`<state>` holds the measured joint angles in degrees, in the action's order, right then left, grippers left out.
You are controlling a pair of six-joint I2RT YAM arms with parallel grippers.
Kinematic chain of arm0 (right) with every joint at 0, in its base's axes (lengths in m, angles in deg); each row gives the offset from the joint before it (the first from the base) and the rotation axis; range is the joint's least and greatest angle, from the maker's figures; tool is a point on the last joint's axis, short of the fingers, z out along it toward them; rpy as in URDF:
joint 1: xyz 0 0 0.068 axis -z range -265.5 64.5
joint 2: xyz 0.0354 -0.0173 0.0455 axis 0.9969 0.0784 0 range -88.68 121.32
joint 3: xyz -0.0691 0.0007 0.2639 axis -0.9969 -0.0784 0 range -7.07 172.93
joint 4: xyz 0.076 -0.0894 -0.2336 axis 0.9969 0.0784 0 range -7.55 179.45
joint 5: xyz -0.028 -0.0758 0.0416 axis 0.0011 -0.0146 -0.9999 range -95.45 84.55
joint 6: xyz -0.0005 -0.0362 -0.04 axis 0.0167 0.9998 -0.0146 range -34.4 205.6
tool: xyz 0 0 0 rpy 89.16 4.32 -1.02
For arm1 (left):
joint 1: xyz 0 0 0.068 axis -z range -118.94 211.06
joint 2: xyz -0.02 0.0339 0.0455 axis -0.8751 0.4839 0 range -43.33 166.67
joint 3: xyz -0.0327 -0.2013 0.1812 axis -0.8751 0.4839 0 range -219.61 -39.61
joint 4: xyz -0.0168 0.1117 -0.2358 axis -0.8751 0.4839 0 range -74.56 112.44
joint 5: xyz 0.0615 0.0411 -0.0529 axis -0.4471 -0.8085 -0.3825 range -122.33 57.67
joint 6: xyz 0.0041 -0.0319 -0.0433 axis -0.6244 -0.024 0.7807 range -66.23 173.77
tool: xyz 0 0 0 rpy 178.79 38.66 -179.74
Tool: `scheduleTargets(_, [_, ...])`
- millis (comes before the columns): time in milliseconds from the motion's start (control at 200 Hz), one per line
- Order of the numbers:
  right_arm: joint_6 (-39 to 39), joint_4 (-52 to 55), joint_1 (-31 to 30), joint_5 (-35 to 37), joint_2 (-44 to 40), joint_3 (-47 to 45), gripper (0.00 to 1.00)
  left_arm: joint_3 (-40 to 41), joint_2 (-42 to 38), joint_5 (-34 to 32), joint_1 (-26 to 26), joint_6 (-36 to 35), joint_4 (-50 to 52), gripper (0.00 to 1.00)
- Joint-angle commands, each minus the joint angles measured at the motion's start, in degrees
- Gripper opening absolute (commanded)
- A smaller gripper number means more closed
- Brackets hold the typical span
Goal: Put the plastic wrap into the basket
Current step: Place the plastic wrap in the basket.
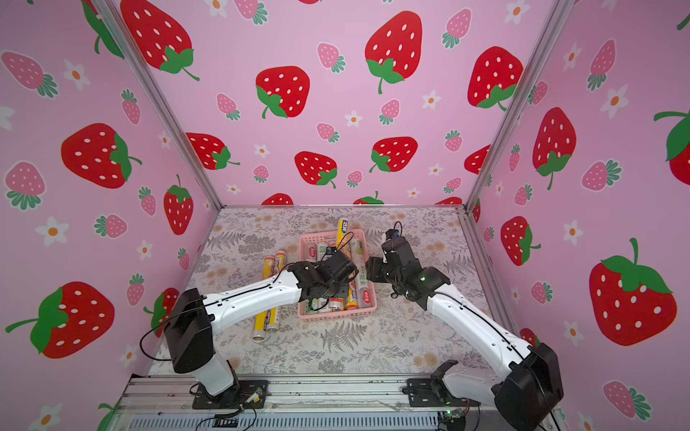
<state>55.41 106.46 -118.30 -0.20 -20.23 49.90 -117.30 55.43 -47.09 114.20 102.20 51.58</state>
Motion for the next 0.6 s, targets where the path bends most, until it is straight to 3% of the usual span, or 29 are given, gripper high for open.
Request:
scheduleTargets(0, [1.10,1.64,0.28,1.20,-1.10,-1.39,0.65,-2.15,1.79,1.04,-0.46,2.88,-4.97,0.43])
scheduleTargets(240, [-0.33,2.18,0.28,1.53,-2.84,-2.90,0.65,-6.95,9.37,6.10,-0.67,3.76,-6.36,0.44])
scheduleTargets(595, [-3.28,2.79,0.32,-0.42,-4.03,-4.92,0.65,-7.58,13.34,10.52,-2.12,5.03,-10.05,0.48])
